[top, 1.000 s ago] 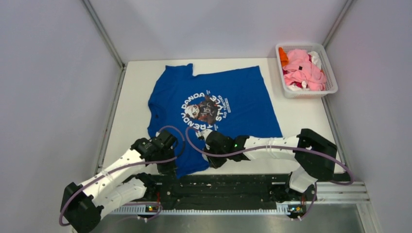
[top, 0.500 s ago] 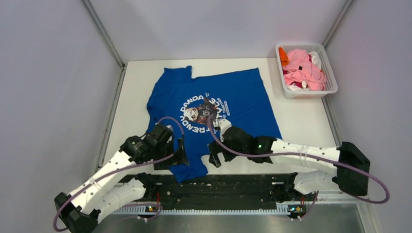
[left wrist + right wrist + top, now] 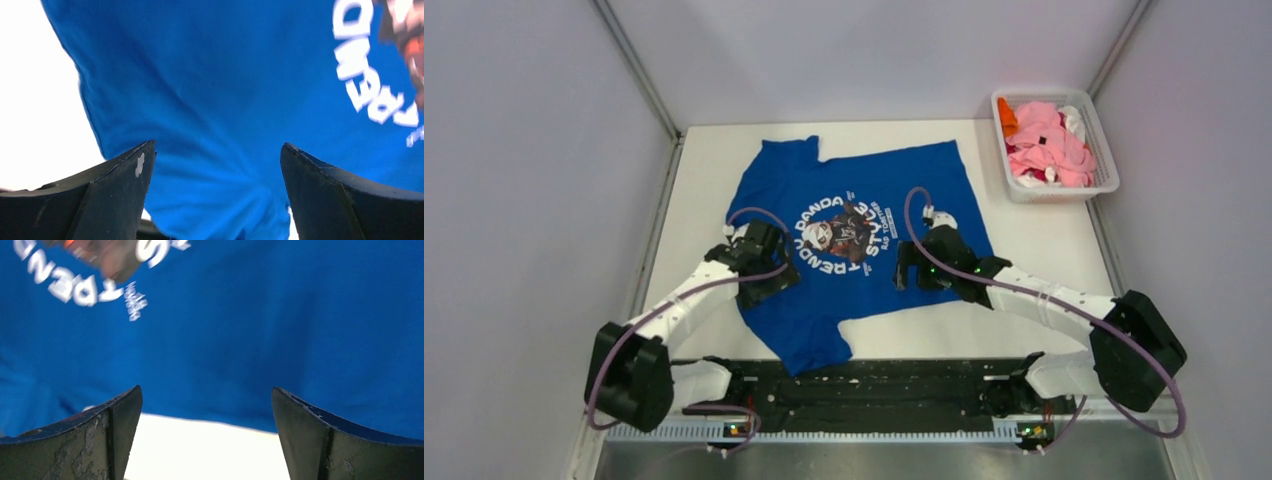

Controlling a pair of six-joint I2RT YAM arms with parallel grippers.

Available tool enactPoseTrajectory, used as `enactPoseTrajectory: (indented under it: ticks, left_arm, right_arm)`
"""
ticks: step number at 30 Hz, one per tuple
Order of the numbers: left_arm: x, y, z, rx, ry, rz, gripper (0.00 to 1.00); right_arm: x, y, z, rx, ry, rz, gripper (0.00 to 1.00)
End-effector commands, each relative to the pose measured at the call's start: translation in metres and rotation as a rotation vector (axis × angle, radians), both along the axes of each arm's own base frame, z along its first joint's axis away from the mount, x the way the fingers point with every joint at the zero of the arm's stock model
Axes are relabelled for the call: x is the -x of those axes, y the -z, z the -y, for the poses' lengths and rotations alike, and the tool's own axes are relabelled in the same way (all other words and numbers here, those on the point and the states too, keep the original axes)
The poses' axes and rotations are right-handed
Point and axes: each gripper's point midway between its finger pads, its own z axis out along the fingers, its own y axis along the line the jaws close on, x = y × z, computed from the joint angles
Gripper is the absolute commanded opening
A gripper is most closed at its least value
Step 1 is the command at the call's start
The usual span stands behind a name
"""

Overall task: Fold and stack the t-shirts
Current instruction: Flatten out the tshirt

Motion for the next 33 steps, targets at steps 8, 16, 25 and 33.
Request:
enactPoseTrajectory:
  ticks: [8,16,25,33]
  left_arm:
    - [-0.137,-0.014,-0.038,-0.02,-0.128,0.165,0.99]
    - [-0.202,0.018,-0.044,-0.008,-0.105,0.051,0.99]
    - [-0.253,0.057,-0.047,0.012,-0.094,-0.08,0.99]
    - [-0.33,0.045,-0.056,0.047,-0.074,0.033,0.99]
  right_arm:
    - [-0.106,-0.008,0.065,0.175,0.299,0.134,0.99]
    - [-0.167,0.015,0.061,0.195,0.282,0.097,0.99]
    - [-0.196,0.04,0.067,0.179,0.292,0.046,0.99]
    - [-0.225,0.046,0.076,0.152,0.308,0.053,0.98]
